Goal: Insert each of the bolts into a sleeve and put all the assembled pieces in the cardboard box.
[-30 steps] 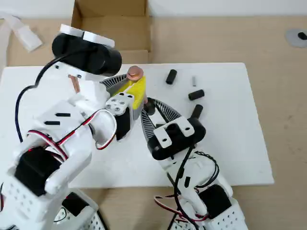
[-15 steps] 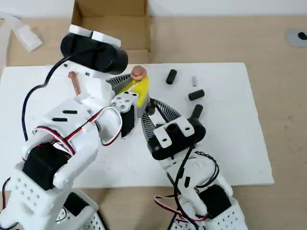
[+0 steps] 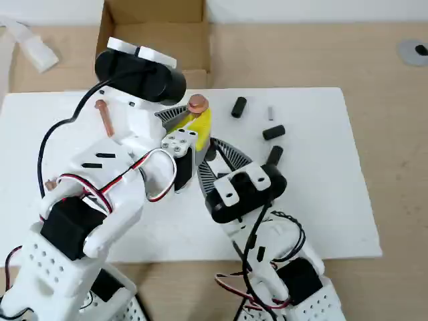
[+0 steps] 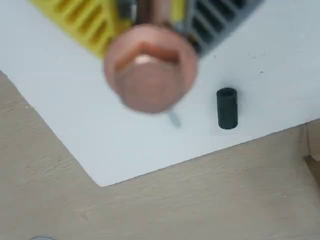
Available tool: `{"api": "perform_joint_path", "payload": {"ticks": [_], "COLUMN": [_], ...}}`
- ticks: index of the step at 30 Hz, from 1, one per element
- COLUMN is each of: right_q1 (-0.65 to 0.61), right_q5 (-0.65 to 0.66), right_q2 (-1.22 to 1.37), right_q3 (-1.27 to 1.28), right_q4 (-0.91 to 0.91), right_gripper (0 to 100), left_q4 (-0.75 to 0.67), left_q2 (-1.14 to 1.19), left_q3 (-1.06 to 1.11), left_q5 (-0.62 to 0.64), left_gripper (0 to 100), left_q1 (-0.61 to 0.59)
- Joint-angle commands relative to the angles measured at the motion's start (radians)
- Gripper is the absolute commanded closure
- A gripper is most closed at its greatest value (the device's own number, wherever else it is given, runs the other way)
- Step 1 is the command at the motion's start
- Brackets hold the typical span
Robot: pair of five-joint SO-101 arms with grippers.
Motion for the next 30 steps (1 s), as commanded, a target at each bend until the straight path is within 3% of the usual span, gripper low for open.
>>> {"api": "perform_joint_path", "payload": {"ticks": [1, 17, 23, 30], "right_q1": [0.016, 0.016, 0.016, 0.016], "right_q5": [-0.009, -0.009, -0.008, -0.008], "right_q2": [-0.068, -0.068, -0.068, -0.068], "right_q3": [-0.012, -0.010, -0.010, -0.010], "right_q4": [-0.031, -0.031, -0.031, -0.031], "right_gripper": [98.8, 98.8, 98.8, 98.8], "left_q4": [-0.028, 0.029, 0.101, 0.115], "left_q2": [-0.012, -0.015, -0.084, -0.150], "left_q3": [-0.005, 0.035, 0.026, 0.025], "left_q5": [0.006, 0.002, 0.008, 0.068], "left_gripper": [99, 99, 83, 77], "left_q1": [0.009, 0.064, 0.061, 0.061]}}
